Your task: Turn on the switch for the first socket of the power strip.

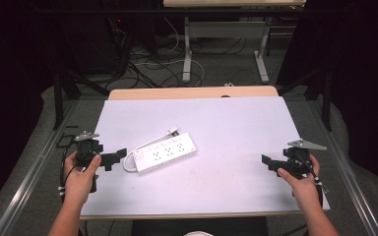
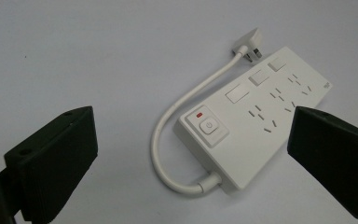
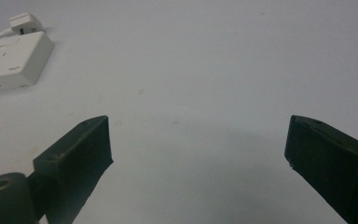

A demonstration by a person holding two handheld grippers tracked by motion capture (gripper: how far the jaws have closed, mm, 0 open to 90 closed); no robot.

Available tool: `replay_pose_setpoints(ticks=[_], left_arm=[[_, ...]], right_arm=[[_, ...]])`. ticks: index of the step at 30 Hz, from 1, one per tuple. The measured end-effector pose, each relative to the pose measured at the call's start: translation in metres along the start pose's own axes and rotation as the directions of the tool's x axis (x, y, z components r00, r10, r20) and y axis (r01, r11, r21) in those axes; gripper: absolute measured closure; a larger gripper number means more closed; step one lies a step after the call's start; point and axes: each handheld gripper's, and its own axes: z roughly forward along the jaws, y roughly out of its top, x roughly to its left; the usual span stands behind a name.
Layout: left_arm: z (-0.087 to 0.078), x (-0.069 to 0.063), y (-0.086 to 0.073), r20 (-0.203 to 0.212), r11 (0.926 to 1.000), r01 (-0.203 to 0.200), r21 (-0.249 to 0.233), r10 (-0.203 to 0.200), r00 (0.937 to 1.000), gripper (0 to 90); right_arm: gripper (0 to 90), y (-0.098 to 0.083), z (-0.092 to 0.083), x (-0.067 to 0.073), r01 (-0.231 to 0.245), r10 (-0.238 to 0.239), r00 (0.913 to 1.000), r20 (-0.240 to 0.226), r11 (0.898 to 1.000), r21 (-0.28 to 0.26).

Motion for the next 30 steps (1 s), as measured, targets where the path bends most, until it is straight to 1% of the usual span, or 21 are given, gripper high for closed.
replay_pose_setpoints(ticks=[1,2,3,6,8,9,11,12,13,16,17,18,20,21,22,23,24,25,27,30], left_arm=[[0.0,0.001,-0.001,0.0,1.0,-0.007,0.002,0.007,1.0,1.5],[0.0,0.002,-0.002,-0.005,1.0,0.0,-0.003,0.0,1.0,1.4],[0.0,0.004,-0.004,-0.005,1.0,-0.006,-0.002,0.006,1.0,1.5],[0.001,0.007,-0.008,-0.001,1.0,0.008,-0.004,-0.008,1.0,1.5],[0.002,0.01,-0.011,0.0,0.9998,0.012,-0.014,-0.012,0.9999,1.5],[0.002,0.011,-0.013,-0.002,0.9999,0.009,-0.01,-0.009,1.0,1.5],[0.003,0.013,-0.016,-0.001,0.9997,0.02,-0.013,-0.02,0.9998,1.5],[0.003,0.014,-0.016,0.002,0.9998,0.02,0.001,-0.02,0.9998,1.5],[0.005,0.014,-0.019,0.002,0.9996,0.024,-0.016,-0.024,0.9997,1.5],[0.006,0.015,-0.022,0.003,0.9996,0.024,-0.016,-0.024,0.9997,1.5],[0.007,0.016,-0.023,0.003,0.9995,0.025,-0.017,-0.025,0.9997,1.5],[0.007,0.016,-0.024,0.003,0.9995,0.027,-0.017,-0.027,0.9996,1.5],[0.007,0.017,-0.025,0.006,0.9997,0.025,-0.003,-0.024,0.9997,1.5],[0.008,0.017,-0.026,0.0,0.9996,0.026,-0.008,-0.026,0.9997,1.5],[0.009,0.018,-0.027,0.006,0.9994,0.035,-0.007,-0.035,0.9994,1.5],[0.01,0.018,-0.028,-0.005,0.9995,0.026,-0.018,-0.026,0.9996,1.5],[0.01,0.018,-0.029,-0.005,0.9992,0.033,-0.023,-0.033,0.9994,1.4],[0.011,0.019,-0.03,-0.006,0.9993,0.027,-0.027,-0.027,0.9996,1.5],[0.012,0.021,-0.032,-0.006,0.9994,0.027,-0.021,-0.027,0.9996,1.5],[0.015,0.022,-0.035,-0.004,0.9991,0.03,-0.031,-0.03,0.9995,1.5]], right_arm=[[6.6,0.0,0.0,0.0,0.0,0.0,1.0,0.001,1.0,0.0],[6.6,0.0,0.0,0.0,-0.002,0.002,1.0,0.002,1.0,0.0],[6.6,0.0,0.0,0.0,-0.001,0.001,1.0,0.001,1.0,0.001],[6.6,0.0,0.0,0.0,-0.001,0.001,1.0,0.001,1.0,0.0],[6.6,0.0,0.0,0.0,-0.001,0.001,1.0,0.001,1.0,0.001],[6.6,0.0,0.0,0.0,-0.001,0.001,1.0,0.002,1.0,0.001],[6.6,0.0,0.0,0.0,0.0,0.0,1.0,0.001,1.0,0.0],[6.6,0.0,0.0,0.0,0.002,-0.002,1.0,0.001,1.0,0.0],[6.5,0.0,0.0,0.0,0.002,-0.002,1.0,0.001,1.0,0.001],[6.4,-0.001,0.001,0.001,0.001,-0.001,1.0,0.006,1.0,-0.005],[6.4,0.0,0.0,0.001,0.002,-0.002,1.0,0.0,1.0,0.002],[6.4,0.0,0.001,0.001,0.001,-0.001,1.0,0.006,1.0,-0.005],[6.4,0.0,0.0,0.001,0.003,-0.003,1.0,0.0,1.0,0.003],[6.4,-0.001,0.001,0.001,0.003,-0.003,1.0,0.006,1.0,-0.005],[6.4,-0.001,0.001,0.001,0.002,-0.002,1.0,0.005,1.0,-0.004],[6.4,-0.001,0.001,0.0,0.003,-0.003,1.0,0.006,1.0,-0.004],[6.4,0.0,0.0,0.0,0.005,-0.005,1.0,0.001,1.0,0.003],[6.4,0.0,0.0,0.0,0.006,-0.006,1.0,0.002,1.0,0.002],[6.4,-0.001,0.001,0.0,0.006,-0.006,1.0,0.001,1.0,0.002],[6.4,-0.001,0.001,0.0,0.007,-0.007,1.0,0.001,1.0,0.002]])
